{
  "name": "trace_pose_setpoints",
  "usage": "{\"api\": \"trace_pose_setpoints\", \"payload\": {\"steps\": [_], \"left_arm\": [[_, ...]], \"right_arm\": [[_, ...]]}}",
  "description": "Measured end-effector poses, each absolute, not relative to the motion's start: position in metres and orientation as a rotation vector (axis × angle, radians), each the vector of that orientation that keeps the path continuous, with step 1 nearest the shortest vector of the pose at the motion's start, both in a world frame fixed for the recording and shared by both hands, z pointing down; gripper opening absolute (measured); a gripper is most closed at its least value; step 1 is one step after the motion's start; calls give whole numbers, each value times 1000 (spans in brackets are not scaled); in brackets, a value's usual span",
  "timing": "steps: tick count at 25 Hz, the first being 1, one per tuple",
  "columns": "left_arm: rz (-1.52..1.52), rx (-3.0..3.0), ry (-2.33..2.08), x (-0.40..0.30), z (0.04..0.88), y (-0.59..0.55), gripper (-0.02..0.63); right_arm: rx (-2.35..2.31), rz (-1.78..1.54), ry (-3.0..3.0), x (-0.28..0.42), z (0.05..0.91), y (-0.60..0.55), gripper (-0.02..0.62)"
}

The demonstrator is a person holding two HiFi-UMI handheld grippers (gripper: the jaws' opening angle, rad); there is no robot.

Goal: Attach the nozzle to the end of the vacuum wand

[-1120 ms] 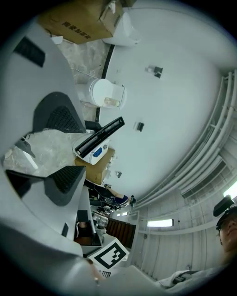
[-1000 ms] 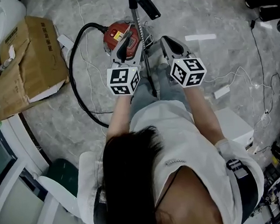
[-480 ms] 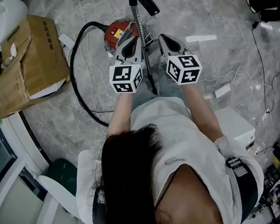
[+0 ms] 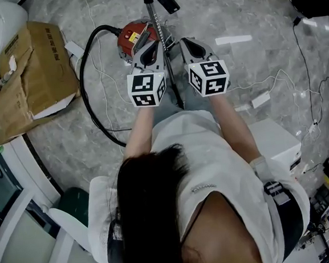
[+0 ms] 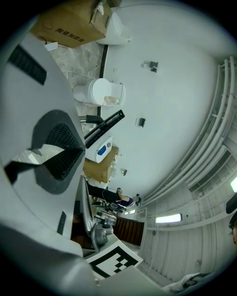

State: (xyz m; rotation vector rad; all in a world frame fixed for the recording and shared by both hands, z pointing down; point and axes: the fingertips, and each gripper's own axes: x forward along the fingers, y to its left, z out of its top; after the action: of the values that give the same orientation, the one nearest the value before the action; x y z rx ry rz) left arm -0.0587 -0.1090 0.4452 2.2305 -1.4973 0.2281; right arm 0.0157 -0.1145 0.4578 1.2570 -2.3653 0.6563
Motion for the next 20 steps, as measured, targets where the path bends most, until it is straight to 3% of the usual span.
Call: {"api": "trace_pose_setpoints", "payload": {"steps": [20], "left_arm": [[244, 2153, -1538, -70, 454, -110, 2]], "right_arm": [[1174, 582, -2354, 4, 462, -118, 14]]}}
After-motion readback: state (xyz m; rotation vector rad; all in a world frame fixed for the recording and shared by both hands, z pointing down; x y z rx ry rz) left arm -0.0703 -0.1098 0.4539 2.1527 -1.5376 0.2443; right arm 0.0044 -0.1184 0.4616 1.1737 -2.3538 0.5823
